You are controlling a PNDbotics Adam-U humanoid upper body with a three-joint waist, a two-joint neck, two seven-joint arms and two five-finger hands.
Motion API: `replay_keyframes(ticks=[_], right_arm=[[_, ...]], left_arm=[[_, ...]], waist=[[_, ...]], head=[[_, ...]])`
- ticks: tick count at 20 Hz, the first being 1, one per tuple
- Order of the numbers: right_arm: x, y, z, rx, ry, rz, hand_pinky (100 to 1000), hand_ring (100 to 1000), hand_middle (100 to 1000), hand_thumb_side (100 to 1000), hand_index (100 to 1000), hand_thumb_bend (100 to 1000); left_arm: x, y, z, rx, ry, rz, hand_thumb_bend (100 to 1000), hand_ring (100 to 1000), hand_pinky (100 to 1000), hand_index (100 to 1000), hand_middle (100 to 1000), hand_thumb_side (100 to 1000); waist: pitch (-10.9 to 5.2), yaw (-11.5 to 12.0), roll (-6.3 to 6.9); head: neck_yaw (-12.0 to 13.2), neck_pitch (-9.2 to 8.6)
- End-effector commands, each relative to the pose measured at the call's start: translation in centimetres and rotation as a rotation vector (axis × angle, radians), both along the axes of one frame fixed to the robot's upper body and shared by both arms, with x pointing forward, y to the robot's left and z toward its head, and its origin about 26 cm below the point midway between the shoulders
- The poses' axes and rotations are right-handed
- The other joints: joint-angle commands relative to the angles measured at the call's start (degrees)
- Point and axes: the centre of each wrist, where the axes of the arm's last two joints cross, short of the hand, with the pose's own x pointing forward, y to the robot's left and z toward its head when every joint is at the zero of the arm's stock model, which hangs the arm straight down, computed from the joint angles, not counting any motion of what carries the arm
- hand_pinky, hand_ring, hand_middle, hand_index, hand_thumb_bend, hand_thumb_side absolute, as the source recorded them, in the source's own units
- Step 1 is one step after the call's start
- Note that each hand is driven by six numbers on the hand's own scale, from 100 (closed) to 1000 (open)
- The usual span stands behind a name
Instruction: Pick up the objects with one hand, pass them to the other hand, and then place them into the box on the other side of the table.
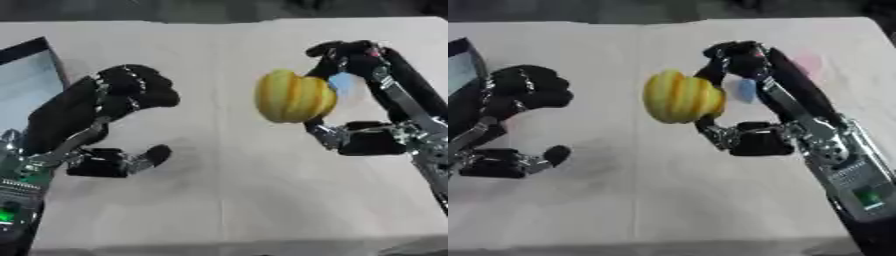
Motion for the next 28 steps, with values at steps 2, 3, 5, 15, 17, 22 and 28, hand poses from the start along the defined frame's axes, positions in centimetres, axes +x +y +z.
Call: replay_keyframes(ticks=[2, 3, 5, 15, 17, 22, 28], right_arm=[[-0.4, 1.4, 1.3, -0.007, 0.027, 0.121, 793, 419, 402, 113, 429, 100], [-0.5, 1.7, 1.5, -0.008, 0.040, 0.140, 793, 416, 401, 111, 428, 100], [-0.5, 2.1, 1.7, -0.008, 0.065, 0.170, 793, 410, 399, 106, 426, 100], [-0.7, 3.5, 2.2, -0.022, 0.173, 0.259, 788, 391, 395, 100, 422, 100], [-0.7, 3.7, 2.3, -0.026, 0.197, 0.269, 789, 389, 395, 100, 422, 100], [-0.8, 4.1, 2.5, -0.033, 0.258, 0.277, 776, 377, 393, 100, 420, 100], [-0.8, 4.7, 3.0, -0.043, 0.283, 0.285, 753, 374, 395, 100, 422, 100]], left_arm=[[-0.1, -0.1, 1.1, 0.016, -0.037, -0.034, 350, 785, 834, 880, 717, 100], [-0.1, -0.2, 1.2, 0.016, -0.037, -0.038, 348, 785, 834, 880, 717, 100], [-0.1, -0.3, 1.3, 0.011, -0.037, -0.045, 347, 786, 835, 879, 717, 100], [0.5, -1.2, 1.5, -0.047, -0.015, -0.077, 315, 790, 850, 878, 717, 100], [0.6, -1.3, 1.5, -0.049, -0.012, -0.085, 313, 790, 851, 878, 718, 100], [0.7, -1.4, 1.5, -0.050, 0.000, -0.093, 295, 792, 858, 878, 718, 100], [0.9, -1.5, 1.3, -0.048, 0.008, -0.095, 289, 792, 861, 878, 718, 100]], waist=[[-0.88, 0.3, 0.09], [-0.86, 0.4, 0.10], [-0.82, 0.6, 0.08], [-0.73, 1.3, -0.19], [-0.69, 1.4, -0.19], [-0.59, 1.7, -0.17], [-0.55, 2.0, -0.32]], head=[[-0.5, -0.14], [-0.5, -0.14], [-0.7, -0.14], [-1.1, -0.14], [-1.2, -0.14], [-1.5, -0.14], [-1.8, -0.14]])
